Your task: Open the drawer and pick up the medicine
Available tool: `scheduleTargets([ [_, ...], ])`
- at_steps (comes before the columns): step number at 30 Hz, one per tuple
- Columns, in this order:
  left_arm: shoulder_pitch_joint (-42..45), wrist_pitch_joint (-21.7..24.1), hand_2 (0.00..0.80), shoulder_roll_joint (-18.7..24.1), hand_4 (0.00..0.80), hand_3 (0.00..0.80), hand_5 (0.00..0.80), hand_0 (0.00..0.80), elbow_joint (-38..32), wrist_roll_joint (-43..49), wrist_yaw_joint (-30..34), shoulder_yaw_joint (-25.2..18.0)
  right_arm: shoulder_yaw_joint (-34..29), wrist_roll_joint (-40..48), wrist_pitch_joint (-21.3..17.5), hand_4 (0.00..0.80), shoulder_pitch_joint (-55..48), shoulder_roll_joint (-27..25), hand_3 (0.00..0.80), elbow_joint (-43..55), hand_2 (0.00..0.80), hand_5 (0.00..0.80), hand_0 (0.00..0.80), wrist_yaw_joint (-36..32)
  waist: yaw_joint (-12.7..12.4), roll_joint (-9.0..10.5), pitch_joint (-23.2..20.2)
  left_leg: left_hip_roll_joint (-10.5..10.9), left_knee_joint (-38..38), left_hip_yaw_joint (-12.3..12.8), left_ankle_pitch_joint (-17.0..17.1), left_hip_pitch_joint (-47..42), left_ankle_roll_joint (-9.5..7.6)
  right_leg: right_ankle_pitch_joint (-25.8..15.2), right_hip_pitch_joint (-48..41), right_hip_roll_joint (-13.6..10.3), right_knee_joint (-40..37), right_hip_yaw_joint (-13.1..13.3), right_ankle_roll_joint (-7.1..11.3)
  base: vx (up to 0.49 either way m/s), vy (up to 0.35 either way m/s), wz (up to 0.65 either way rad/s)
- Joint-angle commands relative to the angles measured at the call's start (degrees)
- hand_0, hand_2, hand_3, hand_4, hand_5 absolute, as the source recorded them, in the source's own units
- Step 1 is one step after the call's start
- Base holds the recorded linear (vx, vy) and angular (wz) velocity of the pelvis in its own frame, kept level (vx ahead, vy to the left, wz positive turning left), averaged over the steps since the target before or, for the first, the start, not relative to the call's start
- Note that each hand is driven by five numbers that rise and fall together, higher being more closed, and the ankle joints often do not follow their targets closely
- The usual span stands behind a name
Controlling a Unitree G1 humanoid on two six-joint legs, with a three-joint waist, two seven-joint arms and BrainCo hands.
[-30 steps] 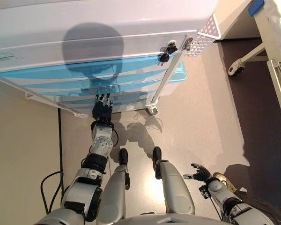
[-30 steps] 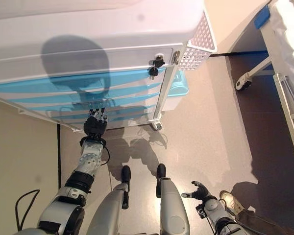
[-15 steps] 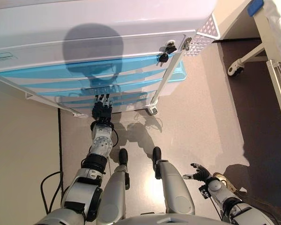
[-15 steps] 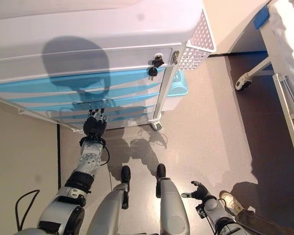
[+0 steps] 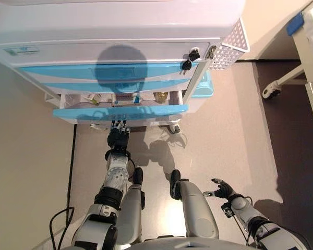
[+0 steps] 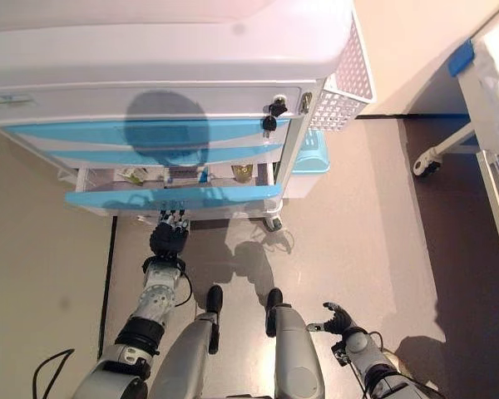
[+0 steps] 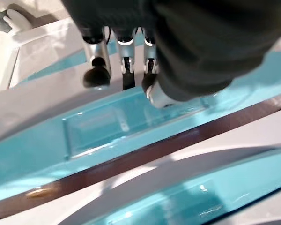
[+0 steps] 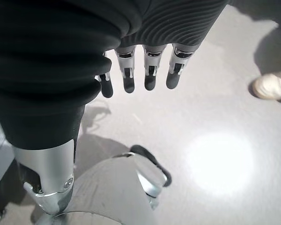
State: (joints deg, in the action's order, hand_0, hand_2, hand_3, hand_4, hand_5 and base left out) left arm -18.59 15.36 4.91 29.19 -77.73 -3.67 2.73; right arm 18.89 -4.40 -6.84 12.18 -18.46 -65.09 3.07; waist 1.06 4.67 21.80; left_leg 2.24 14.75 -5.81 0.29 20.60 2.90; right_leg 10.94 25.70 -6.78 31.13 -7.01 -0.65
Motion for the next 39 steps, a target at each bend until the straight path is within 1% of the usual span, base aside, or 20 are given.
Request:
scheduleTargets([
  [1, -2.79, 6.71, 0.800, 4.90, 0.800, 0.800, 0.800, 0.800, -15.57, 3.19, 8.31, -7.97, 1.92, -1.41, 0.52, 0.000, -2.53, -0.66, 0.000, -0.30, 0.000, 0.000, 0.000, 0.76, -2.58, 0.31, -4.71, 3.47, 7.43, -1.23, -4.56, 3.46, -2.56, -4.94, -1.53, -1.01, -3.39, -0.09, 3.18, 0.003, -0.029, 0.24],
  [3, -1.09, 6.59, 0.800, 4.57, 0.800, 0.800, 0.800, 0.800, -16.23, 3.10, 8.66, -8.50, 1.70, -1.74, 0.57, 0.000, -2.47, -0.61, 0.000, -0.79, 0.000, 0.000, 0.000, 0.83, -3.03, 0.15, -5.12, 3.76, 7.26, -2.07, -4.59, 3.00, -2.50, -4.59, -2.27, -1.17, -3.25, -0.60, 3.12, 0.010, -0.032, 0.37],
  [5, 1.74, 6.16, 0.800, 3.57, 0.800, 0.800, 0.800, 0.800, -17.52, 3.00, 9.36, -9.03, 1.11, -2.27, 0.67, 0.000, -2.78, -0.44, 0.000, -1.52, 0.000, 0.000, 0.000, 0.89, -3.86, -0.09, -5.58, 4.31, 7.19, -3.31, -4.64, 2.06, -2.51, -4.01, -3.78, -1.73, -2.97, -1.72, 2.97, 0.016, -0.028, 0.23],
  [8, 3.28, 5.91, 0.800, 2.90, 0.800, 0.800, 0.800, 0.800, -18.74, 3.24, 9.49, -8.50, 0.75, -2.61, 0.86, 0.000, -2.95, -0.30, 0.000, -2.21, 0.000, 0.000, 0.000, 1.05, -4.26, -0.30, -5.86, 4.75, 6.82, -4.30, -4.30, 1.34, -2.62, -4.08, -4.78, -2.08, -3.13, -2.63, 2.95, 0.009, -0.010, 0.22],
  [9, 5.16, 5.29, 0.800, 2.41, 0.800, 0.800, 0.800, 0.800, -20.16, 3.27, 9.86, -7.93, 0.47, -3.12, 0.98, 0.000, -3.28, -0.37, 0.000, -2.22, 0.000, 0.000, 0.000, 1.03, -4.77, -0.41, -6.19, 5.16, 6.52, -5.19, -4.51, 0.00, -2.72, -3.53, -6.53, -2.55, -3.08, -3.65, 3.01, 0.026, -0.012, 0.26],
  [10, 5.16, 5.29, 0.800, 2.39, 0.800, 0.800, 0.800, 0.800, -20.20, 3.28, 9.84, -7.90, 0.44, -3.12, 0.98, 0.000, -3.28, -0.37, 0.000, -2.22, 0.000, 0.000, 0.000, 1.03, -4.71, -0.46, -6.30, 5.15, 6.24, -5.29, -4.16, 0.09, -2.72, -3.85, -6.49, -2.54, -3.38, -3.76, 3.01, 0.051, -0.021, 0.30],
  [11, 7.01, 4.43, 0.800, 2.17, 0.800, 0.800, 0.800, 0.800, -22.39, 3.66, 10.55, -6.96, 0.32, -3.88, 1.12, 0.000, -3.49, -0.45, 0.000, -2.68, 0.000, 0.000, 0.000, 1.01, -5.25, -0.58, -6.79, 5.73, 5.88, -6.34, -4.32, -1.19, -2.78, -3.28, -8.24, -2.85, -3.57, -4.77, 2.97, 0.019, -0.007, 0.20],
  [14, 8.50, 3.77, 0.800, 2.24, 0.800, 0.800, 0.800, 0.800, -24.51, 3.76, 11.19, -6.32, -0.08, -4.12, 1.17, 0.000, -3.80, -0.44, 0.000, -2.67, 0.000, 0.000, 0.000, 0.93, -5.44, -0.92, -7.52, 6.07, 4.88, -7.44, -3.72, -2.07, -2.77, -3.37, -9.66, -3.16, -4.58, -5.98, 2.93, 0.034, -0.016, 0.30],
  [15, 10.26, 3.16, 0.800, 2.55, 0.800, 0.800, 0.800, 0.800, -26.99, 4.25, 11.66, -5.47, -0.33, -4.30, 1.36, 0.000, -3.51, -0.24, 0.000, -3.21, 0.000, 0.000, 0.000, 1.02, -5.98, -1.18, -8.28, 6.43, 4.05, -8.33, -3.73, -3.47, -2.78, -2.89, -11.01, -3.41, -4.99, -6.97, 2.92, 0.029, -0.001, 0.31],
  [16, 10.26, 3.16, 0.800, 2.54, 0.800, 0.800, 0.800, 0.800, -27.03, 4.27, 11.63, -5.45, -0.35, -4.31, 1.36, 0.000, -3.50, -0.25, 0.000, -3.21, 0.000, 0.000, 0.000, 1.02, -5.91, -1.24, -8.42, 6.41, 3.79, -8.44, -3.42, -3.38, -2.78, -3.18, -10.96, -3.38, -5.28, -7.09, 2.93, 0.043, -0.001, 0.30],
  [18, 13.64, 1.83, 0.800, 2.99, 0.800, 0.800, 0.800, 0.800, -30.67, 5.04, 12.90, -4.86, -0.50, -4.56, 1.36, 0.000, -3.32, -0.19, 0.000, -3.58, 0.000, 0.000, 0.000, 0.90, -6.70, -1.56, -9.34, 6.82, 2.97, -9.28, -3.25, -5.00, -3.01, -3.12, -12.73, -3.44, -5.96, -8.04, 2.92, 0.025, 0.012, 0.13],
  [23, 17.30, 0.82, 0.800, 3.37, 0.800, 0.800, 0.800, 0.800, -33.90, 5.68, 14.33, -5.28, -0.88, -5.23, 1.41, 0.000, -3.54, -0.19, 0.000, -4.85, 0.000, 0.000, 0.000, 0.18, -7.43, -1.96, -11.33, 7.25, 2.15, -10.14, -3.52, -7.24, -3.37, -2.92, -15.17, -3.28, -7.20, -9.06, 3.03, 0.054, 0.000, 0.13],
  [26, 20.52, 0.48, 0.800, 3.52, 0.800, 0.800, 0.800, 0.800, -38.72, 6.14, 14.91, -5.85, -1.09, -6.25, 1.56, 0.000, -4.54, -0.22, 0.000, -5.53, 0.000, 0.000, 0.000, -0.24, -8.01, -2.30, -13.41, 7.49, 0.72, -11.10, -3.57, -9.54, -3.37, -2.71, -17.61, -2.99, -8.84, -9.92, 2.94, 0.063, -0.012, 0.05],
  [27, 20.53, 0.48, 0.800, 3.52, 0.800, 0.800, 0.800, 0.800, -38.73, 6.15, 14.90, -5.85, -1.09, -6.25, 1.56, 0.000, -4.54, -0.23, 0.000, -5.53, 0.000, 0.000, 0.000, -0.24, -8.00, -2.31, -13.39, 7.49, 0.70, -11.12, -3.56, -9.58, -3.37, -2.72, -17.66, -2.99, -8.87, -9.94, 2.94, 0.067, -0.025, 0.14],
  [28, 21.56, 0.62, 0.800, 3.62, 0.800, 0.800, 0.800, 0.800, -41.06, 6.31, 14.93, -5.78, -0.83, -6.92, 1.69, 0.000, -4.97, -0.12, 0.000, -5.96, 0.000, 0.000, 0.000, -0.41, -8.26, -2.32, -14.23, 7.42, 0.09, -11.43, -3.60, -10.50, -3.33, -2.79, -18.81, -2.82, -10.10, -10.33, 2.96, 0.026, -0.014, 0.13],
  [29, 21.57, 0.62, 0.800, 3.62, 0.800, 0.800, 0.800, 0.800, -41.07, 6.32, 14.92, -5.77, -0.83, -6.92, 1.69, 0.000, -4.97, -0.12, 0.000, -5.96, 0.000, 0.000, 0.000, -0.41, -8.25, -2.33, -14.22, 7.42, 0.08, -11.44, -3.59, -10.53, -3.32, -2.80, -18.85, -2.81, -10.12, -10.34, 2.96, 0.058, -0.027, 0.14],
  [32, 23.70, 0.39, 0.800, 3.39, 0.800, 0.800, 0.800, 0.800, -44.33, 5.71, 15.32, -6.69, -0.44, -8.11, 1.86, 0.000, -5.54, 0.15, 0.000, -6.89, 0.000, 0.000, 0.000, -0.74, -8.98, -2.47, -16.00, 7.23, -0.80, -11.59, -3.77, -12.12, -3.24, -3.17, -21.03, -2.39, -12.72, -10.66, 3.17, 0.045, -0.026, 0.05],
  [35, 24.75, 0.84, 0.800, 2.81, 0.800, 0.800, 0.800, 0.800, -45.09, 5.11, 15.13, -7.53, -0.19, -8.62, 1.85, 0.000, -5.51, 0.35, 0.000, -7.26, 0.000, 0.000, 0.000, -0.83, -9.38, -2.57, -16.58, 7.03, -1.10, -11.39, -3.94, -12.83, -3.20, -3.34, -21.96, -2.08, -13.93, -10.60, 3.29, 0.028, -0.017, -0.02],
  [36, 26.02, 1.34, 0.800, 2.54, 0.800, 0.800, 0.800, 0.800, -46.31, 4.66, 14.79, -8.31, -0.08, -8.86, 1.93, 0.000, -5.34, 0.31, 0.000, -7.27, 0.000, 0.000, 0.000, -0.78, -9.70, -2.65, -17.13, 6.89, -1.25, -11.12, -4.18, -13.54, -3.25, -3.57, -22.68, -1.82, -14.78, -10.06, 3.47, 0.000, 0.000, 0.00],
  [39, 27.68, 1.95, 0.800, 1.76, 0.800, 0.800, 0.800, 0.800, -47.46, 3.52, 14.37, -9.36, -0.34, -9.00, 2.08, 0.000, -5.45, 0.32, 0.000, -7.68, 0.000, 0.000, 0.000, -0.67, -10.28, -2.82, -17.58, 6.76, -1.37, -10.70, -4.54, -14.52, -3.33, -3.80, -23.78, -1.71, -15.69, -9.79, 3.69, 0.035, -0.011, -0.03],
])
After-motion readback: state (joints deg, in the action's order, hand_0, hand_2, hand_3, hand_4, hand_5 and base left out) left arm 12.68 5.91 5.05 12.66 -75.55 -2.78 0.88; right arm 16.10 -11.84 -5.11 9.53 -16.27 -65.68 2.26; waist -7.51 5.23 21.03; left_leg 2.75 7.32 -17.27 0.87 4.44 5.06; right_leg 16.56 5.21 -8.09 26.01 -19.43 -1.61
